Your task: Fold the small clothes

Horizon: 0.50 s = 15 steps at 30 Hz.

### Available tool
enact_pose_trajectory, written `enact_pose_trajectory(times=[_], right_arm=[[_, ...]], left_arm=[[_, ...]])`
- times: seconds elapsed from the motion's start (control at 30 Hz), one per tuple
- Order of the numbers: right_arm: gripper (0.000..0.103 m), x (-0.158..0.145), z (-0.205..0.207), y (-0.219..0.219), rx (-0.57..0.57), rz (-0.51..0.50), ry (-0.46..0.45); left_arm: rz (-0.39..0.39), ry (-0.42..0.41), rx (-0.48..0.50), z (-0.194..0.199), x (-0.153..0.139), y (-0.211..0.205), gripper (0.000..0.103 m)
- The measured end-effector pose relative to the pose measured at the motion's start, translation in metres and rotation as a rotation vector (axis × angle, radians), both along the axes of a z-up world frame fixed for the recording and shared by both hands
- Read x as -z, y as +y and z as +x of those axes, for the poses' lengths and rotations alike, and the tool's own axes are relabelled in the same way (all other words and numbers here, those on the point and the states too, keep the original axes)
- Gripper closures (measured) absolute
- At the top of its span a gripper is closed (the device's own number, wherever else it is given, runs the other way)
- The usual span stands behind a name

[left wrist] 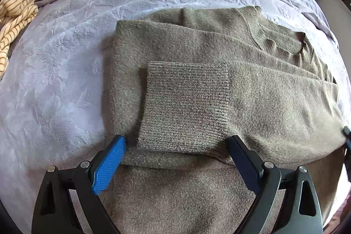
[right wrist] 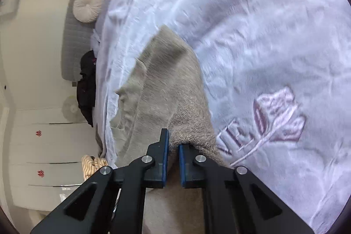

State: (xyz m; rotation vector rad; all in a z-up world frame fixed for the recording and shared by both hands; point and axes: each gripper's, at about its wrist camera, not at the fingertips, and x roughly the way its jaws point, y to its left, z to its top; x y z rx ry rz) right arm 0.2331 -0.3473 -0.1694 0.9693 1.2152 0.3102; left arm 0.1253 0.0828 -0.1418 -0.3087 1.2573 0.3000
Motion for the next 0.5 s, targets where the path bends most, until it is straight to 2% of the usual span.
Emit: enact_pose_trajectory(times=[0.07, 0.13, 0.23, 0.33, 0.5], right_arm=[[0.094, 0.003, 0.002, -0.002, -0.032, -0.043, 0.006], [0.093, 0.018, 0.004, -0.002, -0.076, -0.103, 0.048], [0.093, 0.029, 0.003, -0.005, -0.086, -0.085, 0.069], [0.09, 0.022, 0.002, -0.003, -0.109, -0.119, 0.077], [0.081, -0.005, -0.005, -0.003, -0.214, -0.256, 0.063]], left_arm=[[0.018, 0.007, 0.015, 0.0, 0.003, -0.005, 0.008], [0.034, 0.013, 0.019, 0.001, 0.006, -0.009, 0.008], [0.034, 0.017, 0.015, 0.0, 0.004, -0.009, 0.008], [0.027, 0.025, 0.021, 0.0, 0.004, -0.009, 0.008], [0.009, 0.036, 0.014, 0.001, -0.007, 0.001, 0.008]])
